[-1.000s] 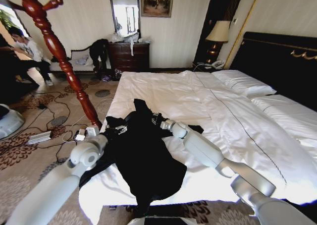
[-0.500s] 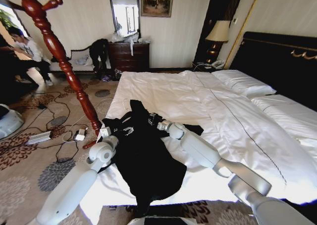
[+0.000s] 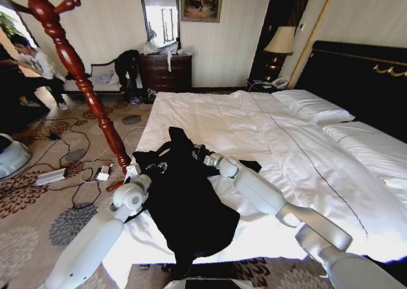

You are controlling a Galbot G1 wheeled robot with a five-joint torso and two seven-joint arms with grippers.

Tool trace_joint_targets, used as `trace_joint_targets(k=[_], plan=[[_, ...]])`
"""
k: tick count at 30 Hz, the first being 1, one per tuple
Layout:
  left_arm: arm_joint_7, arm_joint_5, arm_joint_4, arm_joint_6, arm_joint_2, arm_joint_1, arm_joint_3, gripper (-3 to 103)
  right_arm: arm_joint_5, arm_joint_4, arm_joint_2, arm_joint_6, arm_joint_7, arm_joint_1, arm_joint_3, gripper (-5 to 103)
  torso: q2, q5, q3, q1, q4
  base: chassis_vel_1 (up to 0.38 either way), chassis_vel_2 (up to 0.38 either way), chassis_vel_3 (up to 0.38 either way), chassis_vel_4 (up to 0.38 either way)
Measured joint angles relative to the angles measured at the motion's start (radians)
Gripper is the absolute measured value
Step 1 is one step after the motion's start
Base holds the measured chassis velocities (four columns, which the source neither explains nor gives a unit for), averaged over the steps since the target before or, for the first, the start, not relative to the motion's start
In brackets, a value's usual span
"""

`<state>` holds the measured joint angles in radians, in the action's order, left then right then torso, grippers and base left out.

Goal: Pick up the clothes from the bed and hang them on the clothes hanger.

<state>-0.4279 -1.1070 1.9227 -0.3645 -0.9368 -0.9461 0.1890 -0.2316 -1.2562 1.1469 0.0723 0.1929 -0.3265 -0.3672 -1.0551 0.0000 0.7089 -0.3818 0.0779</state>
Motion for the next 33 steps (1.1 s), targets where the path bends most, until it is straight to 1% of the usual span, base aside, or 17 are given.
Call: trace_joint_targets(k=[1, 3, 6, 9, 11, 12, 14, 16, 19, 21, 25, 26, 29, 30, 31, 32, 33], plan=[[0.0, -0.001, -0.004, 0.001, 0.0, 0.001, 0.003, 17, 0.0, -0.003, -0.004, 0.0, 0.0, 0.0, 0.001, 19, 0.0, 0.0, 0.0, 0.0, 0.0, 0.0, 0.0, 0.0, 0.0], [0.0, -0.001, -0.006, 0.002, 0.0, 0.002, 0.005, 17, 0.001, -0.008, -0.01, 0.0, 0.0, -0.002, 0.002, 19, 0.0, -0.0001, 0.0, 0.0, 0.0, 0.0, 0.0, 0.0, 0.0], [0.0, 0.005, 0.001, 0.002, -0.001, -0.001, 0.013, 3, 0.002, -0.014, -0.023, 0.0, 0.0, -0.007, 0.004, 19, 0.0, -0.0001, 0.0, 0.0, 0.0001, 0.0, 0.0, 0.0, 0.0], [-0.001, 0.02, 0.018, 0.005, 0.004, -0.01, 0.024, 1, 0.002, -0.017, -0.034, 0.0, 0.001, -0.013, 0.008, 19, 0.0, -0.0001, 0.0, 0.0, 0.0002, 0.0, 0.0, 0.0, 0.0], [-0.001, 0.046, 0.038, 0.014, 0.011, -0.023, 0.033, 0, 0.001, -0.018, -0.042, 0.0, 0.001, -0.018, 0.013, 19, 0.0, -0.0001, 0.0, 0.0, 0.0001, 0.0, 0.0, 0.0, 0.0], [-0.001, 0.07, 0.05, 0.024, 0.017, -0.031, 0.038, 6, 0.001, -0.018, -0.045, 0.0, 0.001, -0.021, 0.015, 19, 0.0, 0.0, 0.0, 0.0, 0.0001, 0.0, 0.0, 0.0, 0.0], [-0.005, 0.087, 0.064, 0.036, 0.023, -0.039, 0.045, 16, -0.001, -0.018, -0.053, 0.002, 0.001, -0.028, 0.022, 19, 0.0, 0.0, 0.0, 0.0, -0.0003, 0.0, 0.0, 0.0, 0.0], [-0.007, 0.088, 0.065, 0.038, 0.024, -0.041, 0.046, 16, -0.002, -0.018, -0.057, 0.002, 0.001, -0.031, 0.024, 19, 0.0, 0.0, 0.0, 0.0, -0.0003, 0.0, 0.0, 0.0, 0.0], [-0.011, 0.09, 0.064, 0.041, 0.023, -0.042, 0.048, 32, -0.004, -0.021, -0.07, 0.003, 0.001, -0.038, 0.028, 19, 0.0, 0.0, 0.0, 0.0, 0.0003, 0.0, 0.0, 0.0, 0.0], [-0.012, 0.09, 0.063, 0.041, 0.022, -0.042, 0.046, 32, -0.004, -0.022, -0.073, 0.003, 0.001, -0.038, 0.029, 19, 0.0, 0.0, 0.0, 0.0, 0.0002, 0.0, 0.0, 0.0, 0.0], [-0.014, 0.09, 0.052, 0.04, 0.009, -0.033, 0.027, 54, -0.004, -0.027, -0.081, 0.006, 0.002, -0.038, 0.031, 19, 0.0, 0.0, 0.0, 0.0, -0.0001, 0.0, 0.0, 0.0, 0.0], [-0.014, 0.09, 0.052, 0.04, 0.009, -0.033, 0.027, 54, -0.004, -0.027, -0.081, 0.006, 0.002, -0.038, 0.031, 19, 0.0, 0.0, 0.0, 0.0, -0.0001, 0.0, 0.0, 0.0, 0.0], [-0.019, 0.086, 0.043, 0.036, -0.003, -0.026, 0.022, 70, -0.003, -0.035, -0.09, 0.007, 0.002, -0.043, 0.032, 19, 0.0, 0.0, 0.0, 0.0, 0.0002, 0.0, 0.0, 0.0, 0.0], [-0.02, 0.085, 0.042, 0.036, -0.004, -0.026, 0.022, 70, -0.003, -0.037, -0.093, 0.008, 0.003, -0.045, 0.033, 19, 0.0, 0.0, 0.0, 0.0, 0.0001, 0.0, 0.0, 0.0, 0.0], [-0.021, 0.084, 0.04, 0.036, -0.004, -0.025, 0.023, 76, -0.002, -0.04, -0.095, 0.009, 0.003, -0.046, 0.034, 19, 0.0, 0.0, 0.0, 0.0, 0.0, 0.0, 0.0, 0.0, 0.0], [-0.021, 0.084, 0.04, 0.036, -0.004, -0.025, 0.023, 76, -0.002, -0.04, -0.095, 0.009, 0.003, -0.046, 0.034, 19, 0.0, 0.0, 0.0, 0.0, 0.0, 0.0, 0.0, 0.0, 0.0], [-0.021, 0.083, 0.036, 0.035, -0.004, -0.025, 0.024, 81, -0.001, -0.042, -0.1, 0.01, 0.004, -0.048, 0.034, 19, 0.0, 0.0, 0.0, 0.0, 0.0, 0.0, 0.0, 0.0, 0.0]])
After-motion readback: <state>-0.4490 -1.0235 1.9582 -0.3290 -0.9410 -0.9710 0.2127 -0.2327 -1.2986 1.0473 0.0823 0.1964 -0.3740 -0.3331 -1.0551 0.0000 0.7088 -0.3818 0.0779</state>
